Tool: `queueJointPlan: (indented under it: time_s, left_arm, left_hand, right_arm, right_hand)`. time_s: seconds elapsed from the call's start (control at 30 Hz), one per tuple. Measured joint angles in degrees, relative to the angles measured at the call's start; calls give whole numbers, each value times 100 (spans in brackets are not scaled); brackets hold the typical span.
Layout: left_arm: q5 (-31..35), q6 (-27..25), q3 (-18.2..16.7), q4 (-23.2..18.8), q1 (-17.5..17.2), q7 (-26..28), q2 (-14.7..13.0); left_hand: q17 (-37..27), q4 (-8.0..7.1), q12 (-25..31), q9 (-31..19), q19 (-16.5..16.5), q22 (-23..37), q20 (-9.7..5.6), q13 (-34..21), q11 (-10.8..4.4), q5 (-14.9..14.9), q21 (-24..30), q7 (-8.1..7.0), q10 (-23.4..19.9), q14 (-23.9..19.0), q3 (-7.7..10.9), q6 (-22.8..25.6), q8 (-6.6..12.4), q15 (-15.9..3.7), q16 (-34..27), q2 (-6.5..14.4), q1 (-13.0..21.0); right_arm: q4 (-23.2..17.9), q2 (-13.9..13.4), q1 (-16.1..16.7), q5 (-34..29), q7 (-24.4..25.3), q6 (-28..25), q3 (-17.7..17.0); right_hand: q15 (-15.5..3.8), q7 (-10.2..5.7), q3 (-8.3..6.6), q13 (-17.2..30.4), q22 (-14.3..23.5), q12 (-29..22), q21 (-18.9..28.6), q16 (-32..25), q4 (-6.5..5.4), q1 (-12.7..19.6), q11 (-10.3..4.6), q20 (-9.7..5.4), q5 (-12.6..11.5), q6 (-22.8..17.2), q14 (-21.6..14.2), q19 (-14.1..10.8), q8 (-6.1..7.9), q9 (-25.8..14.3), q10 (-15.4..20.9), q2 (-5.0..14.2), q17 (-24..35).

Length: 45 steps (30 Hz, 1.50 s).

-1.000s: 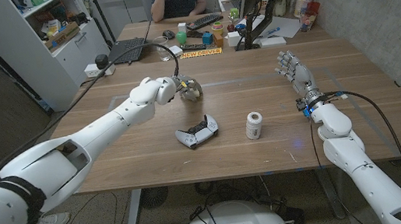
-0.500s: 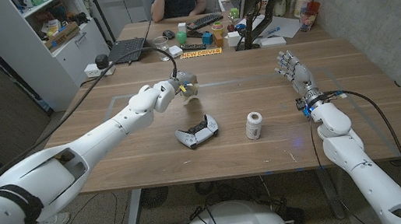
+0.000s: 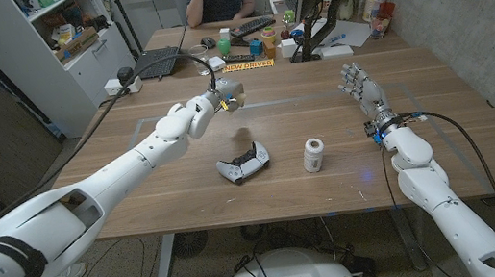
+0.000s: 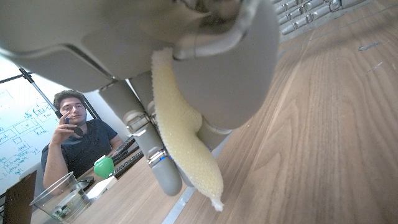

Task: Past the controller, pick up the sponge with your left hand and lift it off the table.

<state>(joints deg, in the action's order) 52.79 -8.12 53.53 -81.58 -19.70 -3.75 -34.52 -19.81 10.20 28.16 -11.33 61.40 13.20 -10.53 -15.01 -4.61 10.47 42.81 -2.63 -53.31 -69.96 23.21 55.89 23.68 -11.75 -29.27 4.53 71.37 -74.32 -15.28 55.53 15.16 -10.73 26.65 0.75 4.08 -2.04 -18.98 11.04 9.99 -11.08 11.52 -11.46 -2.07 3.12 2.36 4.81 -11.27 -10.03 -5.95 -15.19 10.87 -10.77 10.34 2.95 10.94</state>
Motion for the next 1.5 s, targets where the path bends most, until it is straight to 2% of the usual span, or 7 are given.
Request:
queueJointPlan:
  time_s: [0.47, 0.97, 1.5]
  left_arm:
    - [4, -11, -382, -496, -240, 349, -156]
    - [-120, -29, -813, -905, -563, 911, -198]
    - [-341, -137, -1241, -1127, -1007, 2065, -132]
  left_hand:
    - [-57, -1, 66, 2, -1, -1, 1, 0, 22, 0, 107, 61, -21, -73, -32, 61, -3, -15, -2, -8, 53]
    - [-135, -16, 113, 0, -1, -1, 1, 0, 52, 0, 234, 131, -51, -144, -63, 131, -42, -22, -21, -51, 115]
    - [-187, -38, 132, 2, -2, -16, 1, 0, 51, -1, 362, 132, -50, -192, -88, 133, -67, -26, -20, -68, 144]
  right_arm:
    - [-44, 14, 19, -11, 12, -13, 23]
    - [-104, 22, 84, 2, 23, -3, 39]
    - [-226, 14, 185, 47, 28, 5, 56]
  right_hand:
    - [0, 0, 0, 0, 0, 0, 0, 0, 0, 0, 0, 0, 0, 0, 0, 0, 0, 0, 0, 0, 0]
    - [0, 0, 0, 0, 0, 0, 0, 0, 0, 0, 0, 0, 0, 0, 0, 0, 0, 0, 0, 0, 0]
    - [0, 0, 0, 0, 0, 0, 0, 0, 0, 0, 0, 0, -39, 0, 0, 0, 0, 0, 0, 0, 0]
